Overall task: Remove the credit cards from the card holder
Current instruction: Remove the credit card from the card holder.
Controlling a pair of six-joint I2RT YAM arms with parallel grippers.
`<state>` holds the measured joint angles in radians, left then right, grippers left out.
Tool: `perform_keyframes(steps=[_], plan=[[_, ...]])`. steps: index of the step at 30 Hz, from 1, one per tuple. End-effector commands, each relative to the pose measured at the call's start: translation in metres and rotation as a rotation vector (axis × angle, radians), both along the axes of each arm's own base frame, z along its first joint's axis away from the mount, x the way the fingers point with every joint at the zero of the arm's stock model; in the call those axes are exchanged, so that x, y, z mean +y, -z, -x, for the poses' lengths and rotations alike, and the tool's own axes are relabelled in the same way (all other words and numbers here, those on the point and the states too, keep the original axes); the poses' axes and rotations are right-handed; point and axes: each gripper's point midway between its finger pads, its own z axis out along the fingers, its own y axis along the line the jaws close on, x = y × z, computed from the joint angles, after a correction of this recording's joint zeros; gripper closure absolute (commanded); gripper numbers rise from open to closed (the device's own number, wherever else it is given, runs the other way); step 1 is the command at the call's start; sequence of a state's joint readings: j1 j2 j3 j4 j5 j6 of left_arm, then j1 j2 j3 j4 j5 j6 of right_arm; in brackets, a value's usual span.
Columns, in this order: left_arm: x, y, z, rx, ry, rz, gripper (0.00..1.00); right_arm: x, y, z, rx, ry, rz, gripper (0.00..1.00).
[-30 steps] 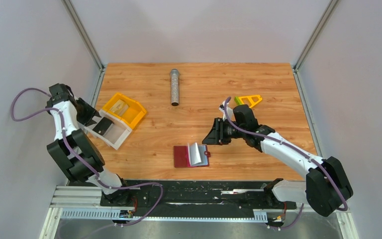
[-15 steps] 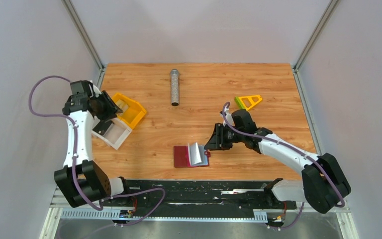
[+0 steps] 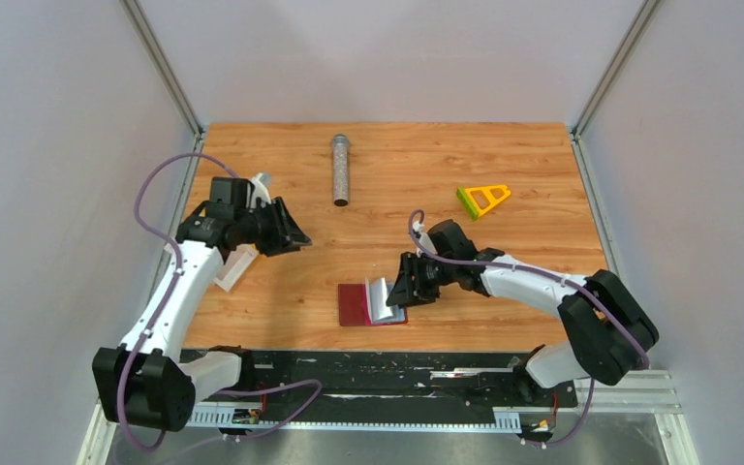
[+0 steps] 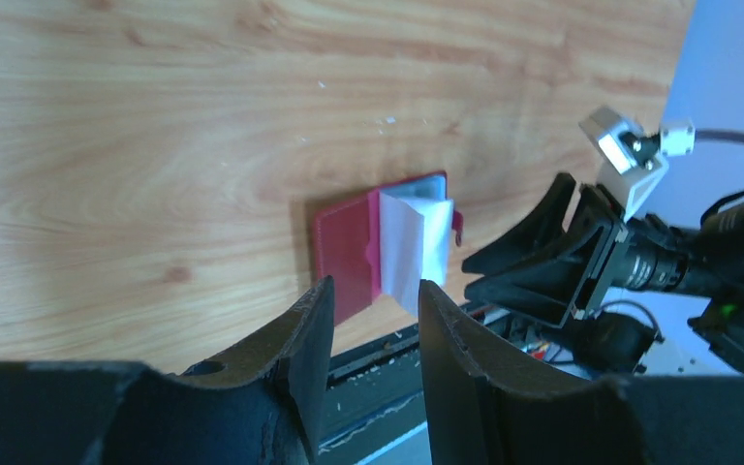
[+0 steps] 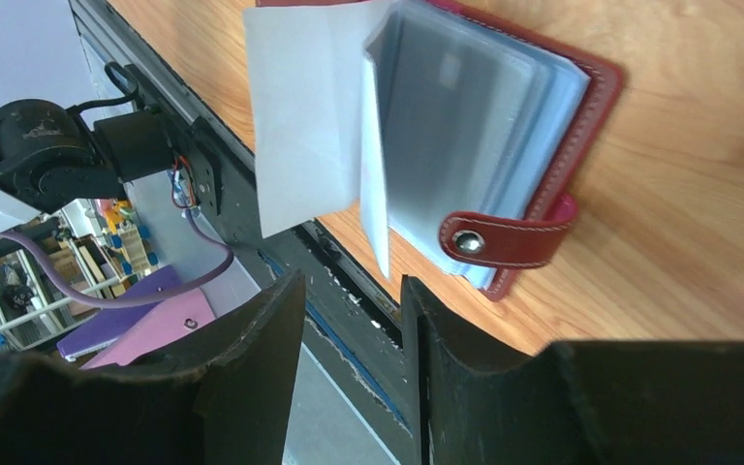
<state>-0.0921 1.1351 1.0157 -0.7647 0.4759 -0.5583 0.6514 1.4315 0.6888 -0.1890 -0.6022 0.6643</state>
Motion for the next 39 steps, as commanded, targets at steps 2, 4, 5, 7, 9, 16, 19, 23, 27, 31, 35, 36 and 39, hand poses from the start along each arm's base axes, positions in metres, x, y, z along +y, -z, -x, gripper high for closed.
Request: perform_keyframes(steps=[2,4,5,7,9,16,19,23,27,31,35,36,39], plan=[[-0.049,0.002,0.003,-0.017,0.079,0.103,0.55,0.025,-0.017,-0.014,-0.054,0.01,-0.034,0.58],[-0.064,0.01,0.005,-0.002,0.116,0.119,0.56,0.029,-0.012,-0.015,-0.048,0.018,-0.016,0.58],[-0.071,0.012,0.005,-0.005,0.132,0.123,0.56,0.032,-0.01,-0.015,-0.047,0.016,-0.014,0.58],[-0.08,0.02,0.006,0.012,0.152,0.13,0.56,0.039,-0.008,-0.015,-0.05,0.002,-0.016,0.58],[-0.088,0.024,0.007,0.023,0.175,0.15,0.57,0.046,-0.006,-0.016,-0.062,-0.006,-0.004,0.58],[-0.097,0.029,-0.001,0.014,0.204,0.157,0.57,0.067,-0.008,-0.014,-0.111,-0.047,-0.005,0.58],[-0.099,0.033,-0.002,0.026,0.213,0.159,0.57,0.059,-0.012,-0.022,-0.153,-0.004,0.04,0.58],[-0.1,0.04,-0.002,0.036,0.223,0.157,0.57,0.039,-0.015,-0.034,-0.212,0.067,0.142,0.56],[-0.103,0.047,-0.001,0.056,0.238,0.161,0.57,0.027,-0.008,-0.03,-0.204,0.094,0.185,0.54],[-0.105,0.049,0.0,0.061,0.242,0.158,0.57,0.022,0.004,-0.021,-0.16,0.096,0.19,0.52],[-0.106,0.052,0.001,0.067,0.24,0.152,0.57,0.022,0.01,-0.016,-0.139,0.09,0.18,0.51],[-0.107,0.052,0.001,0.069,0.241,0.156,0.57,0.023,0.011,-0.016,-0.138,0.088,0.181,0.51],[-0.111,0.051,0.003,0.072,0.253,0.159,0.57,0.027,0.01,-0.016,-0.141,0.075,0.16,0.5]])
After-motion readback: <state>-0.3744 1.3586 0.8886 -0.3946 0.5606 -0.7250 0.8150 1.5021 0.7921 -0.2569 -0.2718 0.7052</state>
